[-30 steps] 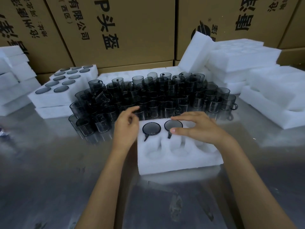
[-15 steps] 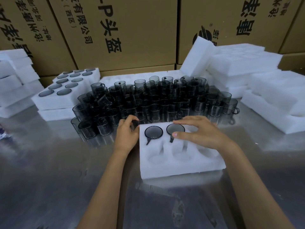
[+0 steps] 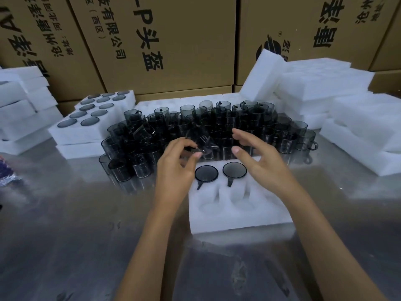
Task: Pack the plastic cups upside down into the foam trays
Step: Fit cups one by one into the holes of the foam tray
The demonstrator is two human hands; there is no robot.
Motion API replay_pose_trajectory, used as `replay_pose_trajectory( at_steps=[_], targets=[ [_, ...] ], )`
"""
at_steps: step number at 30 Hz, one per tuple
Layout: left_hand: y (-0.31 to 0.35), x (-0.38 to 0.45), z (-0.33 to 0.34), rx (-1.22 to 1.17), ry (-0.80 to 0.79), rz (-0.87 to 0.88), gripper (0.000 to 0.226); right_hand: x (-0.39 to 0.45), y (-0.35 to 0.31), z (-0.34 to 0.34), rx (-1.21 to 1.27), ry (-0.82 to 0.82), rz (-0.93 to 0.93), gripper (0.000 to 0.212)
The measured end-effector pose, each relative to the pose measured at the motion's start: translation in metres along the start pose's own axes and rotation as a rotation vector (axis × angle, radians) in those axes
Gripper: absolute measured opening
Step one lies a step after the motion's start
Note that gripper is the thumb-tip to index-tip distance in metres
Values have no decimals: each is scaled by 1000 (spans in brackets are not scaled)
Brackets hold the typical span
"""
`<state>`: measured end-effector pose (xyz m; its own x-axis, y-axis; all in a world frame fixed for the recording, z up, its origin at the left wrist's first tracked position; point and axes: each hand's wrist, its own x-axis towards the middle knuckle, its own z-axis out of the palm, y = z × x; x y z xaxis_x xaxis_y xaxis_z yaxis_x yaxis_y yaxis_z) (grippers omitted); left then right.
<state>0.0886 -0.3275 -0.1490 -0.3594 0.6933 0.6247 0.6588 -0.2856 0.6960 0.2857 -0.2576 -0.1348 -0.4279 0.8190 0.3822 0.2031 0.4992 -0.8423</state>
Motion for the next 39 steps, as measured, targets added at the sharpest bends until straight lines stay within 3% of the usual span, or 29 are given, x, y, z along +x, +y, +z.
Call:
replay_pose_trajectory(
  at_steps=[6,12,18,22,25,31,39],
  targets=[
    [19,-10,12,128,-224,221,26,1,3,6,122,-78,-69,61],
    [23,-14,13,34,-289,81,49,1,10,5,-16,-92,-94,73],
    [30,-16,19,-83,-294,33,77,2,8,-8,-71,-53,-135,64],
    [27,-18,22,48,-346,29,68,1,19,-36,96,134,35,53],
    [18,-21,23,130,-469,-32,56,-7,28,-48,306,249,123,52],
    [10,-21,27,221,-532,-71,49,-13,31,-52,122,78,208,48],
    [9,-21,27,263,-548,-71,48,-13,39,-53,-56,3,214,53]
  ],
)
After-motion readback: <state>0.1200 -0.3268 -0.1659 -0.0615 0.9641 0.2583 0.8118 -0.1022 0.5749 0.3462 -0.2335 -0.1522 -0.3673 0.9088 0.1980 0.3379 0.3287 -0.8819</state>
